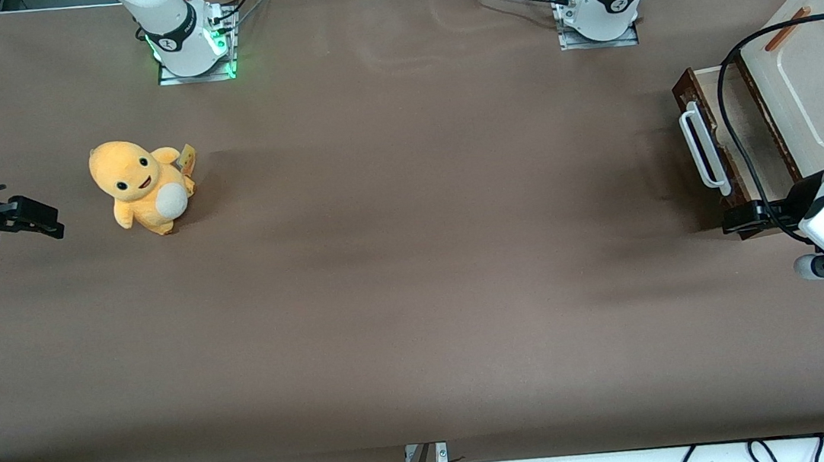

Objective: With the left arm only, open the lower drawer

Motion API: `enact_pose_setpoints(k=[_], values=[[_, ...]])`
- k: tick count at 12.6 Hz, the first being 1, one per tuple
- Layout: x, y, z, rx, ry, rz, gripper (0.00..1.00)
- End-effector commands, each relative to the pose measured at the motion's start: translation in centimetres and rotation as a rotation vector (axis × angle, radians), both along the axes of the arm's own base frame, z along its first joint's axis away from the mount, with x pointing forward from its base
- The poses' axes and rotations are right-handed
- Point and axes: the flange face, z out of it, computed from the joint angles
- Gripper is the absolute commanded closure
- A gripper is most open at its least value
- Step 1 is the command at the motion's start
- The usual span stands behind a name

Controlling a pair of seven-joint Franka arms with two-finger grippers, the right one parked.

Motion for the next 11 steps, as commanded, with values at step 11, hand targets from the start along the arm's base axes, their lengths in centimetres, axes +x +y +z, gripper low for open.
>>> enact_pose_setpoints(k=[11], values=[[-0.35,-0.5,0.78,0.005,-0.012,-0.033,0.0]])
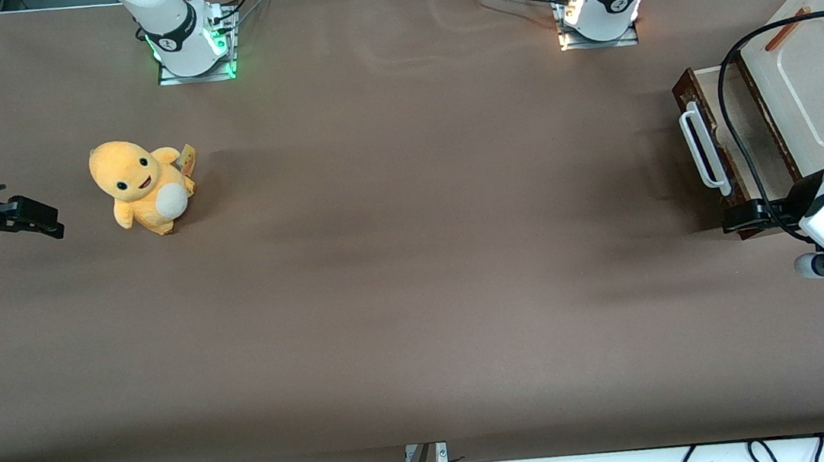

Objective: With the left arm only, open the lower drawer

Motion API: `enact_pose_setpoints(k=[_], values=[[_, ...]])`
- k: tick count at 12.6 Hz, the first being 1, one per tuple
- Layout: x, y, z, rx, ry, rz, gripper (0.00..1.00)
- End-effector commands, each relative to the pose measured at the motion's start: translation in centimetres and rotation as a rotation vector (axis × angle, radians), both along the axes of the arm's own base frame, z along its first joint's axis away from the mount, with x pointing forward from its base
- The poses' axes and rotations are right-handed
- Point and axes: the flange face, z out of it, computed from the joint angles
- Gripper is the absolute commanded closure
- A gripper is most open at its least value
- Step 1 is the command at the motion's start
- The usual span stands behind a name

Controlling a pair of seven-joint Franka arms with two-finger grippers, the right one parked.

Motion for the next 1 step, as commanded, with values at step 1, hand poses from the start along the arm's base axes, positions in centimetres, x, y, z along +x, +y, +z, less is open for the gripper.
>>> enact_pose_setpoints(k=[1], values=[[-0.31,-0.3,0.53,0.008,-0.007,-0.025,0.0]])
